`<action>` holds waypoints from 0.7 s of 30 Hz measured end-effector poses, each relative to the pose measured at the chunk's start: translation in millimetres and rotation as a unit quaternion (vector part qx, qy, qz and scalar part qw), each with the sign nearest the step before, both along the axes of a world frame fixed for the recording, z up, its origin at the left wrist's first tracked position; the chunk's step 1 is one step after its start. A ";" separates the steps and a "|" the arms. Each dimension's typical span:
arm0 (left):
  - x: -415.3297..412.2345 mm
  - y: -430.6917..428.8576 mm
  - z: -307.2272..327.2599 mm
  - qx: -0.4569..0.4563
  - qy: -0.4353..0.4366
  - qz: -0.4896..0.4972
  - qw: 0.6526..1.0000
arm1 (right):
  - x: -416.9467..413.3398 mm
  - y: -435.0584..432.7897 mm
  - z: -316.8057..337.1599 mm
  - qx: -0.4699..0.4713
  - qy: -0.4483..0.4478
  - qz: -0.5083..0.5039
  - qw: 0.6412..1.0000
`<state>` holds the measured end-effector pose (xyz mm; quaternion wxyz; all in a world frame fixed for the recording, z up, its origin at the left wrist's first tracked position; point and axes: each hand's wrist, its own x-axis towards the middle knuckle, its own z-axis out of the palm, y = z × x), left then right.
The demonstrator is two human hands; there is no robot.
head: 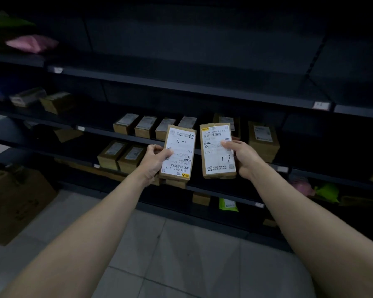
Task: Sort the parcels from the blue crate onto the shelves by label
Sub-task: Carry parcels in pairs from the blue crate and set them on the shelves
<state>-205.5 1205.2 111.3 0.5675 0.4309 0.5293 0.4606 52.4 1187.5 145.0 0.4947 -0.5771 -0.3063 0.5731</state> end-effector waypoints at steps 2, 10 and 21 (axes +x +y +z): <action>-4.3 11.5 -0.6 -0.002 -0.006 -0.006 1.000 | -6.9 11.1 1.8 -0.002 -0.003 -0.002 1.000; -38.9 59.7 1.5 -0.011 0.001 0.035 0.999 | -48.7 88.6 3.9 -0.013 -0.024 0.027 0.999; -196.8 95.1 -13.5 -0.013 -0.022 0.204 0.979 | -206.1 188.8 -7.7 -0.038 -0.033 0.171 0.984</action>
